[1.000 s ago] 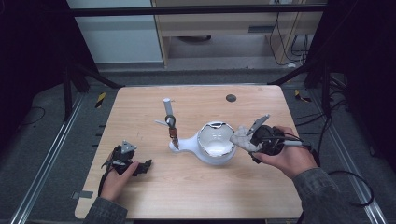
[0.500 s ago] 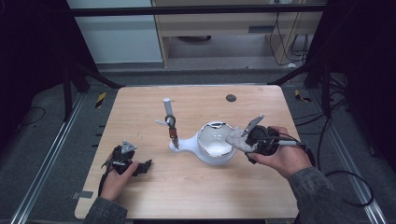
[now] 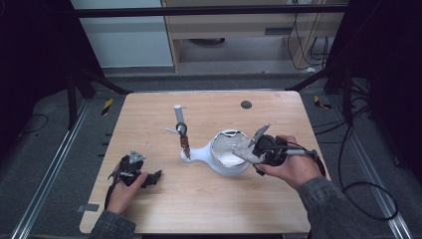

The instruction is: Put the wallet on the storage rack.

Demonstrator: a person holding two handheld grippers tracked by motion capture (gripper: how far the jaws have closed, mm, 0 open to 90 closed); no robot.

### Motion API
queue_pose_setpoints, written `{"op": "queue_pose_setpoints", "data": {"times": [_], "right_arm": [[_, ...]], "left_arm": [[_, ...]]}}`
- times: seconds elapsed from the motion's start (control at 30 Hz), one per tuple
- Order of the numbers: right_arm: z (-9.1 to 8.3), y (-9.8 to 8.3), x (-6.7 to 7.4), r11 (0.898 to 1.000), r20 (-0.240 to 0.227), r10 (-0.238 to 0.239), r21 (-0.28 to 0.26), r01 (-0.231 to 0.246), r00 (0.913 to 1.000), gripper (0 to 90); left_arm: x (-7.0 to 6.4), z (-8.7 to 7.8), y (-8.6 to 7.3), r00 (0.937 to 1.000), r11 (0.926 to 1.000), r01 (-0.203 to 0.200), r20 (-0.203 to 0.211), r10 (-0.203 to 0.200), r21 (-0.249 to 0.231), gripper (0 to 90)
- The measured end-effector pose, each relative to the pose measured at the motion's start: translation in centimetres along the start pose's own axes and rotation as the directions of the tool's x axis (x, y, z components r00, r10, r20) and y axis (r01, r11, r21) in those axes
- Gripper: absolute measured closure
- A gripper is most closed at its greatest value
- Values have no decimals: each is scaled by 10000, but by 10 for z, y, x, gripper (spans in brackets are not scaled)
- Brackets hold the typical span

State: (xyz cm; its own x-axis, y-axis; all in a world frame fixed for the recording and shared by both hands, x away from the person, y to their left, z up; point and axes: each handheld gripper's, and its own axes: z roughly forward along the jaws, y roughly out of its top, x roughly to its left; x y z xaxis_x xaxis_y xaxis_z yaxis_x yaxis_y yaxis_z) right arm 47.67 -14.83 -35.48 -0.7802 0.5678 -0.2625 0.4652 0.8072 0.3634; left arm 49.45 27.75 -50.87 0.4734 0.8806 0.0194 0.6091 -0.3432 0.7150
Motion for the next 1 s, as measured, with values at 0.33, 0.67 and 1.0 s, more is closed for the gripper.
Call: {"op": "queue_pose_setpoints", "data": {"times": [0.33,0.67,1.0], "right_arm": [[5,12,6,9997,-130,-242,15,242,9996,311],[8,18,9,9996,-244,-260,78,262,9994,311],[12,24,12,9994,-360,-271,210,278,9990,311]], "left_arm": [[0,0,0,10000,10000,-2,0,2,1,0],[0,0,0,10000,10000,-2,0,2,4,0],[0,0,0,10000,10000,-5,-2,5,4,0]]}}
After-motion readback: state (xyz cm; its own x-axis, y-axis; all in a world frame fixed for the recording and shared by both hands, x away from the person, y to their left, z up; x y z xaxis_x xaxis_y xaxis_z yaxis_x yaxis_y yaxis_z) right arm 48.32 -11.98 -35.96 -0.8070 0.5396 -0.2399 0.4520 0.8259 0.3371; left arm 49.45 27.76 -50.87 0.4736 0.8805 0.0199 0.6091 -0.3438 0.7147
